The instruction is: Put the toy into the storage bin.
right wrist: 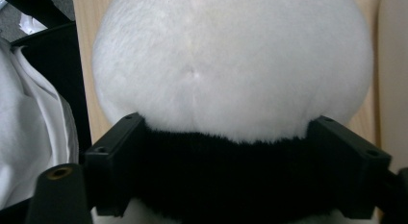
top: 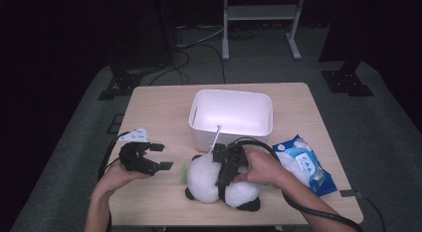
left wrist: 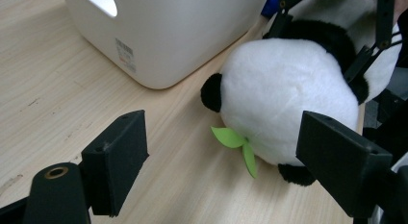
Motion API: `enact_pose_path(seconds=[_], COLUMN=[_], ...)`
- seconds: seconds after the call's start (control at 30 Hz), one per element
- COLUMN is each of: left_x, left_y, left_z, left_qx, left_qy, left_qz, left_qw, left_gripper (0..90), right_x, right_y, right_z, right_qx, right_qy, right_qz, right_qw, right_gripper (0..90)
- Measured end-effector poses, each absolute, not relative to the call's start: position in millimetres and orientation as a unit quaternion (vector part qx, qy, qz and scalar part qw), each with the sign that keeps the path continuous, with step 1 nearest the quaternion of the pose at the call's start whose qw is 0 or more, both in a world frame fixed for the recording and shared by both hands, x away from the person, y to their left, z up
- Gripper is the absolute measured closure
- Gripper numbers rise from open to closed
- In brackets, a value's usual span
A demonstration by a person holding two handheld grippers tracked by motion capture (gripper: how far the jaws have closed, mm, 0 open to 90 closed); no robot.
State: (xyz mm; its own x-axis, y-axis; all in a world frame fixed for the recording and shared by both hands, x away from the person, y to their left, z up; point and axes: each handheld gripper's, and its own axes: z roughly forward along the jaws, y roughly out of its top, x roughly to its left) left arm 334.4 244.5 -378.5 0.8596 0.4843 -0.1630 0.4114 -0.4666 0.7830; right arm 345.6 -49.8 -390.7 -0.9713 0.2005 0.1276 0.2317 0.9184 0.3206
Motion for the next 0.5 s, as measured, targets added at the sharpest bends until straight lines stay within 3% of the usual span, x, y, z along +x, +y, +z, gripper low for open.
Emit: enact_pose_path(seconds=[0.5], left_x=[335.7], left_y=[244.6], left_z=[-380.1], left_qx=[0.852], left_qy=[0.266], left_qz=[0.038], left_qw=[0.449], left_gripper=[17.0], right_x=[335.7], right_y=[-54.6], right_z=[-385.5], right_qx=[-0.071], right_qy=[-0.977], right_qz=[-0.196], right_qw=[0.034], right_gripper=[56.3])
